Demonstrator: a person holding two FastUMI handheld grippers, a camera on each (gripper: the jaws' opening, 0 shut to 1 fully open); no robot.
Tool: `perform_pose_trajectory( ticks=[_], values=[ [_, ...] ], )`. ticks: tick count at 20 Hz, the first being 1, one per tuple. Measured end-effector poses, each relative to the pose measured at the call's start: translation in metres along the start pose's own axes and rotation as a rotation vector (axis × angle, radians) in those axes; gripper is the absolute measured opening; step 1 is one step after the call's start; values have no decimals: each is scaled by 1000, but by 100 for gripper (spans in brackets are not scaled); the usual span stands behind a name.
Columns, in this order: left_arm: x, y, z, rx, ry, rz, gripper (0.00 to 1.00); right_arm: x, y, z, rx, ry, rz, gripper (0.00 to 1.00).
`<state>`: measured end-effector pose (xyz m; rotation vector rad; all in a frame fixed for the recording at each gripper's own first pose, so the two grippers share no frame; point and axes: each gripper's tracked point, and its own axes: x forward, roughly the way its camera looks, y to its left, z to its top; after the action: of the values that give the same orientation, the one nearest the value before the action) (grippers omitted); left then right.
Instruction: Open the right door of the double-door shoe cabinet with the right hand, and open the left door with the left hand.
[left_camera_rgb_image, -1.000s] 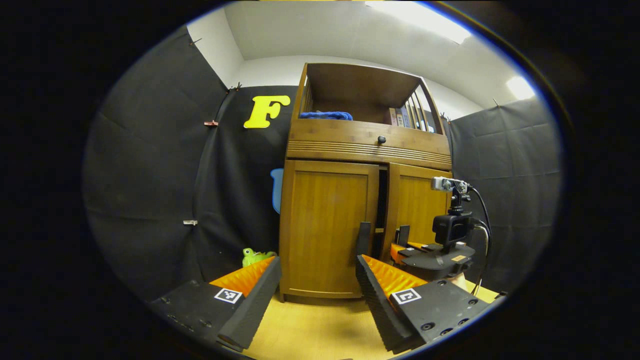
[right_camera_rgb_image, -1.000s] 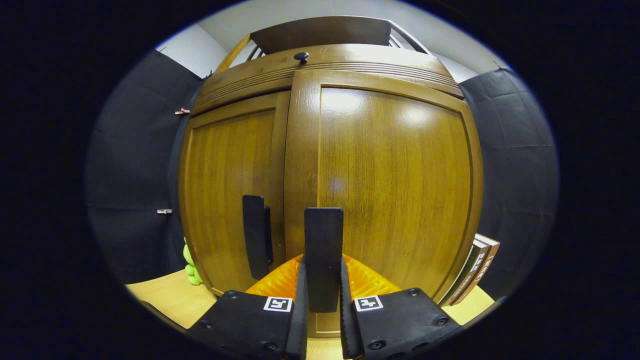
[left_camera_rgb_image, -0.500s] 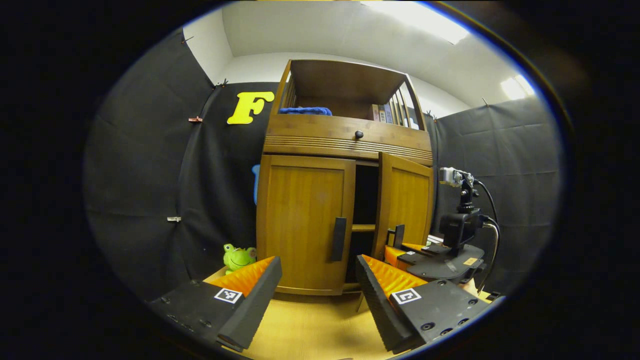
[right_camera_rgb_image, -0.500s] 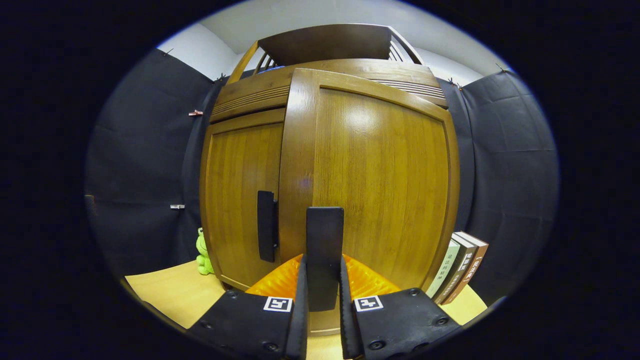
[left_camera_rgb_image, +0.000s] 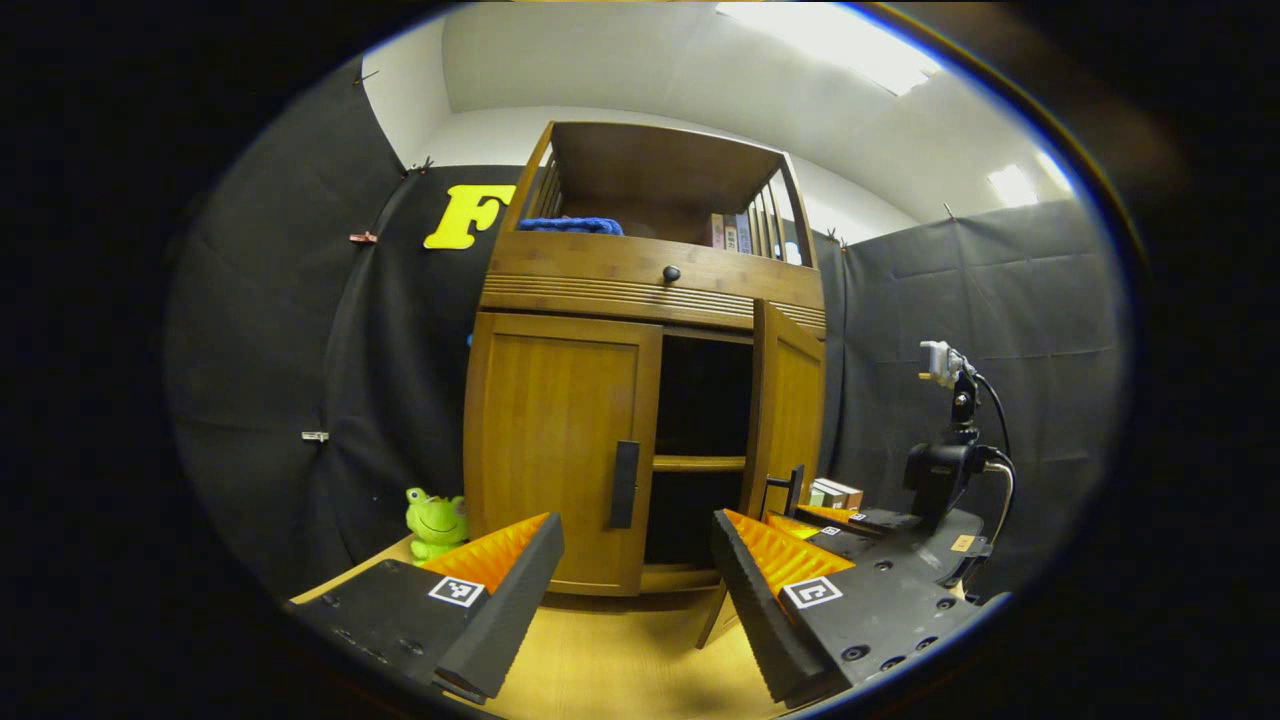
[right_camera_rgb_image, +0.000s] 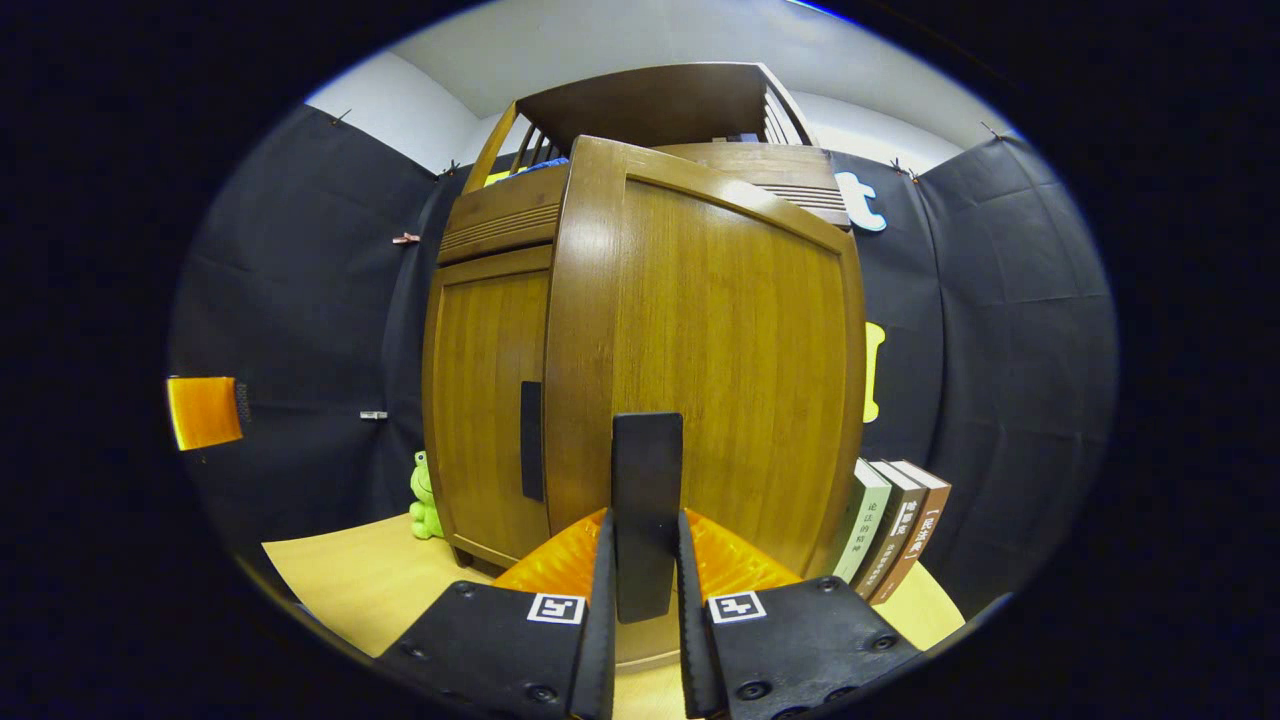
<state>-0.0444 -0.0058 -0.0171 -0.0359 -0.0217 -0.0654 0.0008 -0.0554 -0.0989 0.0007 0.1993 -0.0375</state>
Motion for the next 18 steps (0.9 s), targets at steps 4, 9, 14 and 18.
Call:
perform_pose_trajectory(
  ticks=[4, 9, 14, 18],
  values=[
    [3, -27, -3, -3, -4, -62, 93, -19, -15, 1, -9, 0, -2, 26],
    [8, -57, -4, -12, -11, -121, 93, -45, -41, 3, -1, 1, -22, 30],
    [17, -87, -11, -18, 1, -174, 93, -64, -73, 2, 6, 13, -71, 25],
    [23, -107, -17, -18, 11, -212, 93, -74, -108, 3, 24, 20, -144, 24]
  ],
)
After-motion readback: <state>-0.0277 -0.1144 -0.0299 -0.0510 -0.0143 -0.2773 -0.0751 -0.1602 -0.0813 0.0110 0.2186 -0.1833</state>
